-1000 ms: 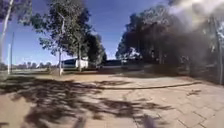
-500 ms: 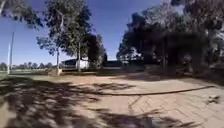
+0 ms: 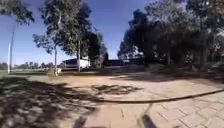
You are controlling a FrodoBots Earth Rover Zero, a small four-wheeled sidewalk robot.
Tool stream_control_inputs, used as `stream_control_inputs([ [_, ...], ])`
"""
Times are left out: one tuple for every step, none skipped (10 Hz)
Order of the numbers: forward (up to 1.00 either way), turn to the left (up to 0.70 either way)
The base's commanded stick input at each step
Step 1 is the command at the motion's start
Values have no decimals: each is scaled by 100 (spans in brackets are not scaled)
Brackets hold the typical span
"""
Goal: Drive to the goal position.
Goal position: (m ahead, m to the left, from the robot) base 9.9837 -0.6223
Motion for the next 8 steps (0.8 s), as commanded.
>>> stream_control_inputs([
  [100,0],
  [100,0],
  [100,0],
  [100,0],
  [100,0],
  [100,0],
  [100,0],
  [100,0],
])
